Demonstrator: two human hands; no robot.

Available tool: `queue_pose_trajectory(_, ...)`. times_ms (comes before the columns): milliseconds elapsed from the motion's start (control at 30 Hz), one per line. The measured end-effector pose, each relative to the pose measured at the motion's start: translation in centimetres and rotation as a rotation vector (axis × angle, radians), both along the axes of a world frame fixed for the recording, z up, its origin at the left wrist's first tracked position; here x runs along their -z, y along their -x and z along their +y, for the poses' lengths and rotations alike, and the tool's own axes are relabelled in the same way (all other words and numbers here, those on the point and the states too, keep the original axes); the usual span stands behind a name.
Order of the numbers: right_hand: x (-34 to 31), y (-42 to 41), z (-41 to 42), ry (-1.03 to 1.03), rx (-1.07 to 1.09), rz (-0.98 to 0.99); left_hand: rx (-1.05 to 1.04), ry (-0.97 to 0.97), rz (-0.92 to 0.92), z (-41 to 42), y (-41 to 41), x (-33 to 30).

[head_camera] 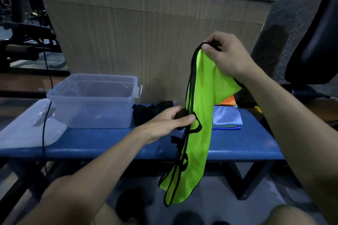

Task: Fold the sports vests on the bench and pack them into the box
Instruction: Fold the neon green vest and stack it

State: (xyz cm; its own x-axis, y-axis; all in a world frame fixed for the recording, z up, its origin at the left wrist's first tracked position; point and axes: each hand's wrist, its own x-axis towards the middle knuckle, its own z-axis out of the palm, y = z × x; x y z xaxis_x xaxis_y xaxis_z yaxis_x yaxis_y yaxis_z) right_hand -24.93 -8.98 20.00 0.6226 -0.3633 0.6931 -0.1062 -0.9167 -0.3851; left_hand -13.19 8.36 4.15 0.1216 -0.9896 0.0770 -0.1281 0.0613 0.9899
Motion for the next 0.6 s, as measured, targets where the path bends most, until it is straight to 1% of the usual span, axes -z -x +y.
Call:
queue_pose_trajectory(100, 0.1, 0.0, 0.0, 0.002, 0.030, 0.007, 0.031, 0.014, 0.107, 0.2, -0.7, 2.1)
queue_pose_trajectory(167, 0.1, 0.2, 0.1, 0.023, 0.054, 0.024, 0.016, 0.051, 0.091, 0.0, -0.8, 3.4)
queue_pose_trajectory(233, -0.1, 0.3, 0.1, 0.025, 0.076, 0.022, -0.126, 0.074, 0.019, -0.6, -0.5, 4.6)
queue_pose_trajectory(300, -0.2, 0.5, -0.1, 0.012, 0.100, 0.017, -0.252, 0.076, 0.008, -1.1, -0.2, 5.7)
queue_pose_trajectory(400, -0.1, 0.9, -0.8, -0.030, 0.126, 0.004, -0.311, 0.003, -0.028, -1.4, -0.4, 6.7)
queue_pose_trajectory(467, 0.3, 1.2, -1.5, -0.060, 0.145, -0.005, -0.294, -0.082, -0.076, -1.3, -1.2, 7.2)
queue_pose_trajectory(533, 0.9, 1.5, -2.1, -0.080, 0.174, -0.019, -0.210, -0.140, -0.104, -0.9, -1.7, 7.7)
queue_pose_trajectory(600, 1.7, 1.9, -2.8, -0.098, 0.215, -0.026, -0.129, -0.157, -0.104, 0.1, -2.2, 7.5)
